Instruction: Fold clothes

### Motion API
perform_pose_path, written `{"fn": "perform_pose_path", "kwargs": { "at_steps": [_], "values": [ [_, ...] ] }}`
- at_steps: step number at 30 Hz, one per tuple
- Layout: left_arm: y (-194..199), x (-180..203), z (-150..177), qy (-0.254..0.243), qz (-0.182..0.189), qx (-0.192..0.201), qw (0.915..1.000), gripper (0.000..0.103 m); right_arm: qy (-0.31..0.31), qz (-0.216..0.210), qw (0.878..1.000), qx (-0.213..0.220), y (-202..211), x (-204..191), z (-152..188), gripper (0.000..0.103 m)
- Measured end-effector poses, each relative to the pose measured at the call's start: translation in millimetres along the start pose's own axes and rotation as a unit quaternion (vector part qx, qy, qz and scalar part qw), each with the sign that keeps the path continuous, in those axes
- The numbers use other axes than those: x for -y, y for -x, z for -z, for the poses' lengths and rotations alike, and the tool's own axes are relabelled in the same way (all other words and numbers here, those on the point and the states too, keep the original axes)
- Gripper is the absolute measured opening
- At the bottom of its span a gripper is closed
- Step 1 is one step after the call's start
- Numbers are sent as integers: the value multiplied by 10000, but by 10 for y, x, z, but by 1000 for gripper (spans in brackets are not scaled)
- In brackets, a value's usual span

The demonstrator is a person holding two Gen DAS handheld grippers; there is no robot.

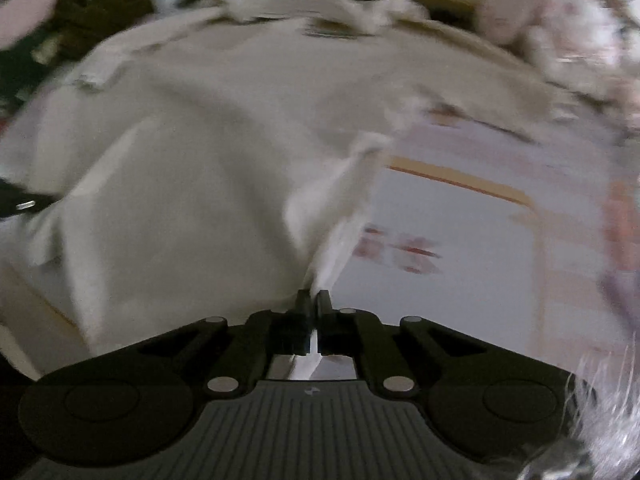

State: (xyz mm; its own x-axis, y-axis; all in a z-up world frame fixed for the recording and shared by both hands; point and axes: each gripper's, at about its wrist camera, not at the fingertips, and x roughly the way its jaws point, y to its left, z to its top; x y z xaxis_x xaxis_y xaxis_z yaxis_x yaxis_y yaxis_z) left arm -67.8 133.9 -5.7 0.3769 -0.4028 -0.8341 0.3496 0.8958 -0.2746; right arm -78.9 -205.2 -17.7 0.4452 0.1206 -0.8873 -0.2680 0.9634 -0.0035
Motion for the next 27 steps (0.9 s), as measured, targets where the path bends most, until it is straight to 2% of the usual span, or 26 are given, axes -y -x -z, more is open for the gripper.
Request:
{"fn": "perform_pose_path", "kwargs": {
  "at_steps": [1, 4, 6, 11, 13, 14, 16, 19, 21, 22, 25, 27],
  "values": [
    [26, 40, 23, -119, 91, -46, 9999, 13, 19, 226, 9997, -27, 31, 99, 53, 3],
    [130, 128, 67, -443, 267, -123, 9986, 16, 83, 535, 9985, -117, 72, 235, 152, 3],
    [228, 120, 47, -562, 209, -95, 9982, 25, 127, 721, 9972, -177, 97, 316, 215, 3],
    [416, -42, -132, -612, -536, 386, 9959, 33, 208, 1305, 9909, -260, 112, 432, 318, 3],
    [350, -74, -236, -658, -976, 549, 9915, 41, 108, 1336, 9906, -259, 116, 424, 310, 5],
    [309, -89, -288, -677, -1196, 618, 9886, 49, 45, 1289, 9914, -222, 138, 412, 295, 7],
    [215, -189, -371, -377, -1591, 771, 9835, 53, -18, 1191, 9929, 16, 234, 366, 267, 24],
    [155, -519, -426, 646, -1708, 1030, 9778, 53, 20, 1075, 9936, 353, 349, 223, 224, 26],
    [84, -725, -435, 1312, -1625, 1132, 9714, 49, 70, 914, 9947, 465, 379, 105, 207, 27],
    [44, -788, -451, 1466, -1622, 1075, 9699, 46, 97, 832, 9954, 471, 374, 44, 210, 27],
    [-62, -844, -525, 1402, -1582, 872, 9735, 41, 182, 624, 9970, 422, 330, -133, 224, 27],
    [-105, -899, -542, 1427, -1472, 768, 9757, 4, 252, 560, 9976, 311, 269, -228, 226, 27]
  ]
}}
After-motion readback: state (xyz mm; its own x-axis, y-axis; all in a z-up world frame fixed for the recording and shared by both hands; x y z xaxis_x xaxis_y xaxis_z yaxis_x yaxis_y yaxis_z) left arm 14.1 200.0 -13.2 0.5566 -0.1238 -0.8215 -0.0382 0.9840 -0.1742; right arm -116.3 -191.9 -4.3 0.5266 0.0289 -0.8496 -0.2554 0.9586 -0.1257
